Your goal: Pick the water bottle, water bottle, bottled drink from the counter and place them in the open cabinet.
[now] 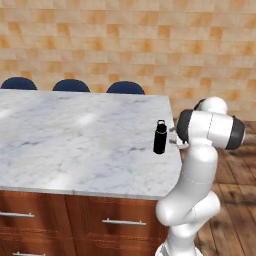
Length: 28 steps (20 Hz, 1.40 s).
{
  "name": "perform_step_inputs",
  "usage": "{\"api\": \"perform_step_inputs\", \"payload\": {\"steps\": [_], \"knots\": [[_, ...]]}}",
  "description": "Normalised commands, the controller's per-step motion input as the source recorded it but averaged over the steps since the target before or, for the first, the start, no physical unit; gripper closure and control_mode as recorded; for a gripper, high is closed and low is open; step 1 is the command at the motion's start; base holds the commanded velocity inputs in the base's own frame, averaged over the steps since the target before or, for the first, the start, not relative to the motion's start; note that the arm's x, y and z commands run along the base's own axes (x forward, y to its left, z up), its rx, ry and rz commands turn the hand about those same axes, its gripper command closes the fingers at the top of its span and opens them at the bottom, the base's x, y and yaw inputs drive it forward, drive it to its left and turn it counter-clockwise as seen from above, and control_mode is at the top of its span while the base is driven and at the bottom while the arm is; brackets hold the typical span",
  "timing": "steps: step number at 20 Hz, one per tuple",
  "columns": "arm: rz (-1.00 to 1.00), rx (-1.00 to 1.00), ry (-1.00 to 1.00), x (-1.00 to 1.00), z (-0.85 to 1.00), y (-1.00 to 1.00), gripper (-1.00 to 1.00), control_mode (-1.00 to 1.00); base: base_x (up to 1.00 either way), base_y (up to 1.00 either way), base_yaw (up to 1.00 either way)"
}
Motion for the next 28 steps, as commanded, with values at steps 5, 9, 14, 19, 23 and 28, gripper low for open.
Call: {"api": "perform_step_inputs", "payload": {"steps": [5, 9, 14, 19, 23, 28], "knots": [[0.00, 0.00, 0.02, 0.13, -0.07, 0.16, -1.00, -1.00, 0.00, 0.00, 0.00], [0.00, 0.00, 0.03, 0.02, -0.06, 0.19, -1.00, -1.00, 0.00, 0.00, 0.00], [0.00, 0.00, 0.08, 0.12, 0.00, 0.17, -1.00, -1.00, 0.00, 0.00, 0.00], [0.00, 0.00, 0.11, 0.14, -0.01, 0.15, -1.00, -1.00, 0.00, 0.00, 0.00], [0.00, 0.00, 0.07, 0.01, -0.06, 0.23, -1.00, -1.00, 0.00, 0.00, 0.00], [0.00, 0.00, 0.03, 0.00, -0.11, 0.23, -1.00, -1.00, 0.00, 0.00, 0.00]]}}
